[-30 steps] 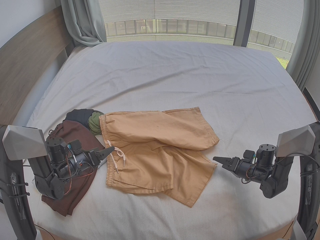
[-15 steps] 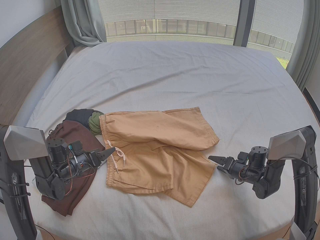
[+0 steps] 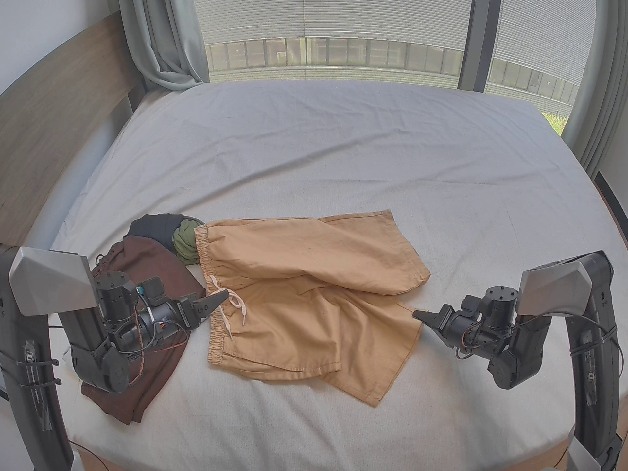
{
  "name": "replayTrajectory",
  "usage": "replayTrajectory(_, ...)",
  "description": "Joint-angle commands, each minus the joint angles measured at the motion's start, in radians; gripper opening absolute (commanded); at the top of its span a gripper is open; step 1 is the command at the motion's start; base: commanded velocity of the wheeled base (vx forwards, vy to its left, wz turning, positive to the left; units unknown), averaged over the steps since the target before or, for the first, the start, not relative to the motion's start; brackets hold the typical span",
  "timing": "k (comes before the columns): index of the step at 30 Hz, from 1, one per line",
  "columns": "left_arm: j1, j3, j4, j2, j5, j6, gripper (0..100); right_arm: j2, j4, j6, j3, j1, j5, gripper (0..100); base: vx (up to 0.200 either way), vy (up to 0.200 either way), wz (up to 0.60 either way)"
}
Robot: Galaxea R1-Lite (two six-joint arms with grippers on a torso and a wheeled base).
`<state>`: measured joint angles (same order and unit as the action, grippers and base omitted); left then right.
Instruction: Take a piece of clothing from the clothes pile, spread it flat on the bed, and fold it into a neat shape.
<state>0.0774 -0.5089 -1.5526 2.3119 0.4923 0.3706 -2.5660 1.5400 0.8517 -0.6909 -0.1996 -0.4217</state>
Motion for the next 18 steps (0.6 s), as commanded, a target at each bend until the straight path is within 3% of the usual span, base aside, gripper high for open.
replayTrajectory(1, 0.002, 0.000, -0.001, 0.003, 0.000, 0.001, 100, -0.007, 0.002, 0.000, -0.021, 0.006, 0.003, 0, 0.000, 0.000, 0.00)
replayTrajectory(8, 0.002, 0.000, -0.001, 0.015, 0.000, -0.018, 100, -0.005, 0.002, -0.002, -0.111, 0.019, 0.069, 0, 0.000, 0.000, 0.00)
replayTrajectory(18, 0.001, -0.002, -0.001, 0.023, 0.000, -0.018, 100, -0.008, 0.002, -0.014, -0.153, 0.035, 0.072, 0, 0.000, 0.000, 0.00)
